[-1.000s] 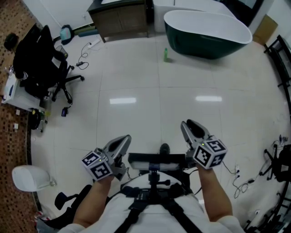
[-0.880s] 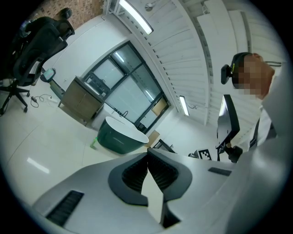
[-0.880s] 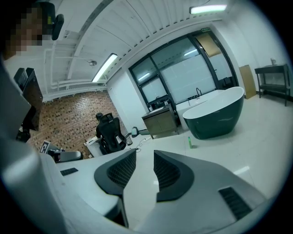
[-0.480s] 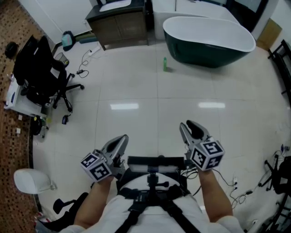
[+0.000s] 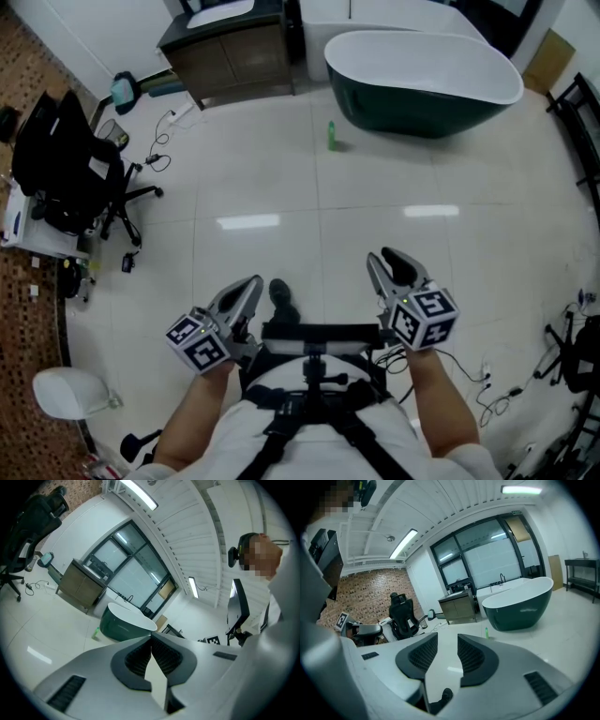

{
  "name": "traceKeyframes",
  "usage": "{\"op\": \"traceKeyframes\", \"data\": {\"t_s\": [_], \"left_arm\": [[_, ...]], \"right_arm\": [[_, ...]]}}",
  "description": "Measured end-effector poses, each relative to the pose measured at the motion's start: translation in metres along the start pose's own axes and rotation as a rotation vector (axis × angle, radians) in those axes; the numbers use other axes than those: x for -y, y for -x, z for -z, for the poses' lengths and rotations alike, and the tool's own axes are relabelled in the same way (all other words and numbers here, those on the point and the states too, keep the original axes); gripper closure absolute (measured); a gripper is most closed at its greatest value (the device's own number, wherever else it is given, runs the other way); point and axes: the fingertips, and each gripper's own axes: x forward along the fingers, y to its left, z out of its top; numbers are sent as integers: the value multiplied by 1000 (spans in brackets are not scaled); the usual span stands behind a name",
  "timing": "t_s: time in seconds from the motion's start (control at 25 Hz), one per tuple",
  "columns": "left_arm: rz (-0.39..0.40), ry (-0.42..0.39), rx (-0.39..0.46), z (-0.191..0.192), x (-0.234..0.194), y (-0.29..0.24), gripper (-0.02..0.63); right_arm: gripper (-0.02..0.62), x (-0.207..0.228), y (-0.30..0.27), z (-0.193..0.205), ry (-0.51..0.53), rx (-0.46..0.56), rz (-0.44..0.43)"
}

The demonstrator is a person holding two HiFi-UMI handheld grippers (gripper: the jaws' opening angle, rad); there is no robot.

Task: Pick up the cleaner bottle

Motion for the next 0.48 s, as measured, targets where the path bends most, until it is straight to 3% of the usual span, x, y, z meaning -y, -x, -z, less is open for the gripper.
{"op": "traceKeyframes", "data": {"t_s": [0.48], "left_arm": [[127, -3, -88, -96, -97, -49, 614]], "right_arm": [[416, -8, -101, -64, 9, 33, 192]]}}
